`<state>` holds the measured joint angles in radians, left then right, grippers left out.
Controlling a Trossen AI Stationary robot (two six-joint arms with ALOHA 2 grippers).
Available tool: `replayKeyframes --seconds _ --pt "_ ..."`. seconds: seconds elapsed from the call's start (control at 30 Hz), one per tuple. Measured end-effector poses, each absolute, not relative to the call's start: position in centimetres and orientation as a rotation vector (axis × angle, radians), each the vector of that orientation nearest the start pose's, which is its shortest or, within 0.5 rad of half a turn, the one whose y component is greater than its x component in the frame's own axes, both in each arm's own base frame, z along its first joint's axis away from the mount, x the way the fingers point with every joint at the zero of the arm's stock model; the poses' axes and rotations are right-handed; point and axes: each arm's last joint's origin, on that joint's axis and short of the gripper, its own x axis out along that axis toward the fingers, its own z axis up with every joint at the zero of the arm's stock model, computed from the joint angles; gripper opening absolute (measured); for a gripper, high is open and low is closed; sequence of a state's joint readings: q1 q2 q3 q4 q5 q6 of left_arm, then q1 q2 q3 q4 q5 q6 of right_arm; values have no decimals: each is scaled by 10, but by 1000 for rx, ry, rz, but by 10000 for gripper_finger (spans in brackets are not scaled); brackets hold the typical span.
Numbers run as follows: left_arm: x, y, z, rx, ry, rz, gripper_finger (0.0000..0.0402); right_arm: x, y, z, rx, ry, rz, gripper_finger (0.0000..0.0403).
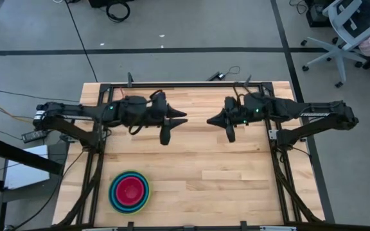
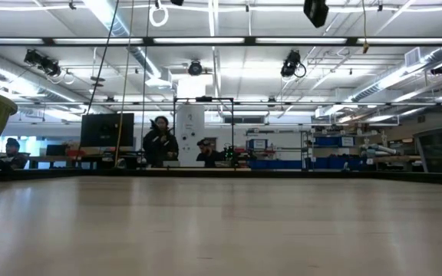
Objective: Nest bowls inside each other
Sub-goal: Return to Home Position
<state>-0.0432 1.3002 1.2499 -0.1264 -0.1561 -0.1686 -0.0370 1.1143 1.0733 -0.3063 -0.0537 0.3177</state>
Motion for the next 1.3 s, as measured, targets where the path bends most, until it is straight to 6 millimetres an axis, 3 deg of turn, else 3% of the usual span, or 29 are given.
replayKeyframes --seconds 0.27,0.43,0.53,0.63,0.7,0.93,1.1,1.3 --pt "299 -6 383 -173 177 117 13 235 17 354 256 411 1 3" --pt "298 -7 383 -172 175 110 4 217 18 359 222 397 -22 2" --pt "295 -12 365 -177 173 97 2 202 16 357 234 341 -18 2" --pt "289 -16 332 -229 149 78 1 189 16 340 251 302 -9 1" --pt "278 -15 314 -261 105 65 1 184 17 326 277 266 -9 1" --pt "218 -6 291 -212 13 29 1 174 15 281 265 251 -114 8" --pt "176 -8 273 -223 -35 -67 0 164 17 282 209 191 -7 3" --pt "158 -8 235 -232 13 -33 0 146 16 295 103 86 32 3"
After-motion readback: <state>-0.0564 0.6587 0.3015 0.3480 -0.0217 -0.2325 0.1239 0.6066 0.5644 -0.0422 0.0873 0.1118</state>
